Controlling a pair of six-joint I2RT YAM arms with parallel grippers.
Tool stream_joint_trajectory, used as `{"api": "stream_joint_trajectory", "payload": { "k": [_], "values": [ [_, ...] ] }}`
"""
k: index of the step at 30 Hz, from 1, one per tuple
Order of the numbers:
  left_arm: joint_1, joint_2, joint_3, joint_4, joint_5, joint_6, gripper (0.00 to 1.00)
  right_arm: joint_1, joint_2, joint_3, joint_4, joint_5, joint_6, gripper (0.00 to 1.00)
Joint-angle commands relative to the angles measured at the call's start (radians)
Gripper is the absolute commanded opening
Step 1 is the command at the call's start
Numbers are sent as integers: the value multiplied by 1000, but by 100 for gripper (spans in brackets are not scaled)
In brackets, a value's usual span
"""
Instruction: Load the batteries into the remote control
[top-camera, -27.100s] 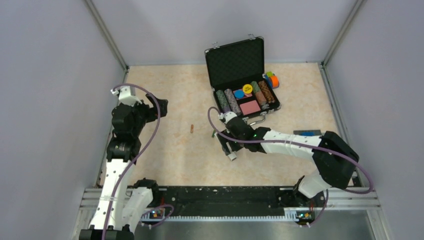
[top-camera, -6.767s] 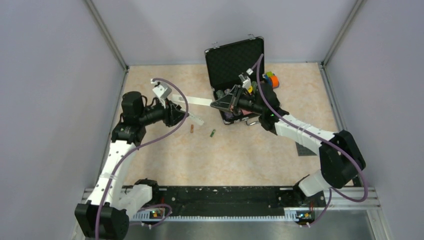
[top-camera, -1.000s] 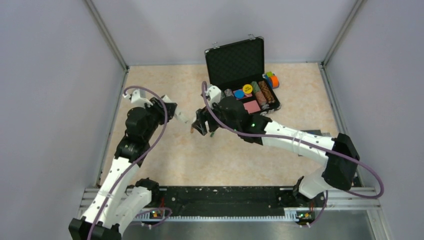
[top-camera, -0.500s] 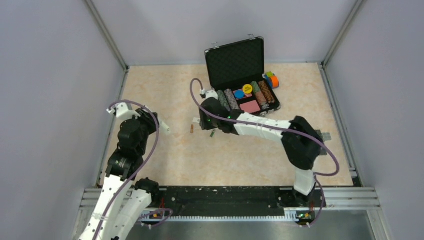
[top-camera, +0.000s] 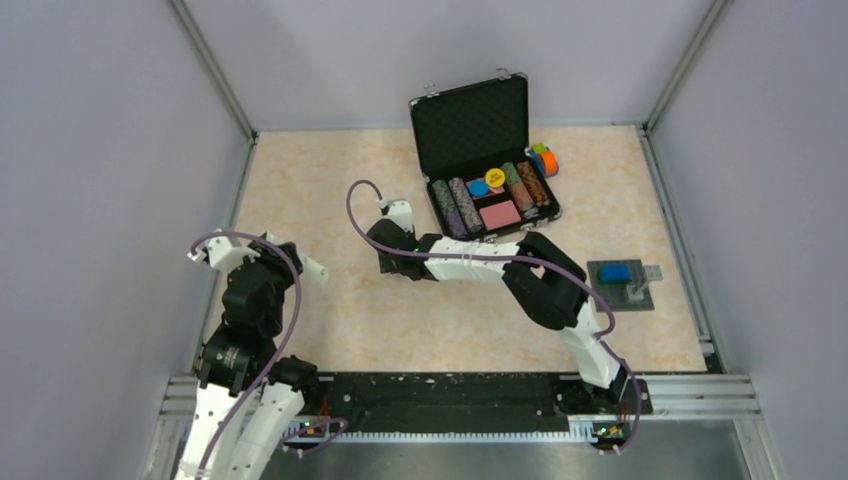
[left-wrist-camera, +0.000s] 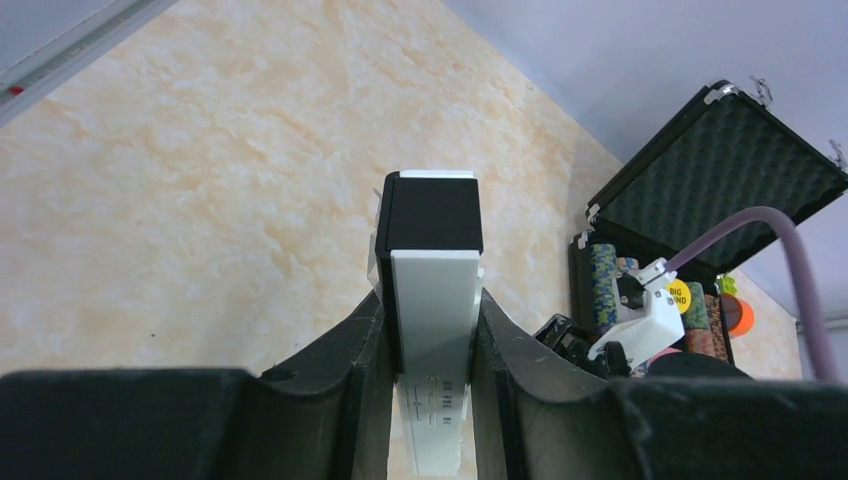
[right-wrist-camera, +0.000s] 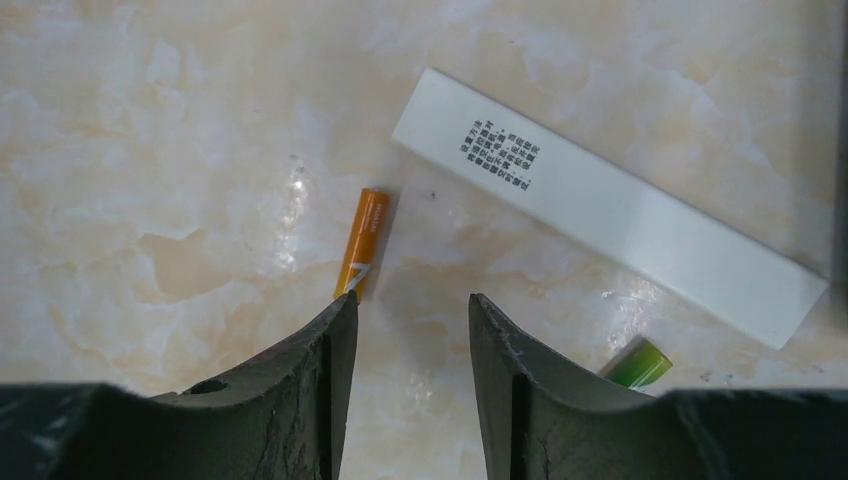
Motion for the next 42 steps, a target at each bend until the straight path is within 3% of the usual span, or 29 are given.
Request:
{"api": "stream_joint_trajectory", "payload": {
  "k": [1,20,26,32,36,42],
  "values": [
    [3,-45,15,-5,-59,7,0,8,59,78,52,97,30,44],
    [3,-113,26,2,-104,77,0,39,175,220,84,137,25,46],
    [3,-109,49,0,-122,110,0,59,272,356,-44,244,10,48],
    [3,-102,48,12,-145,121,0,73,269,343,-124,321,45,47],
    [3,-100,40,23,-152,122,0,74,249,316,-140,310,59,39],
    [3,-104,30,25,-151,103,0,74,226,295,-139,280,39,8]
  ]
}}
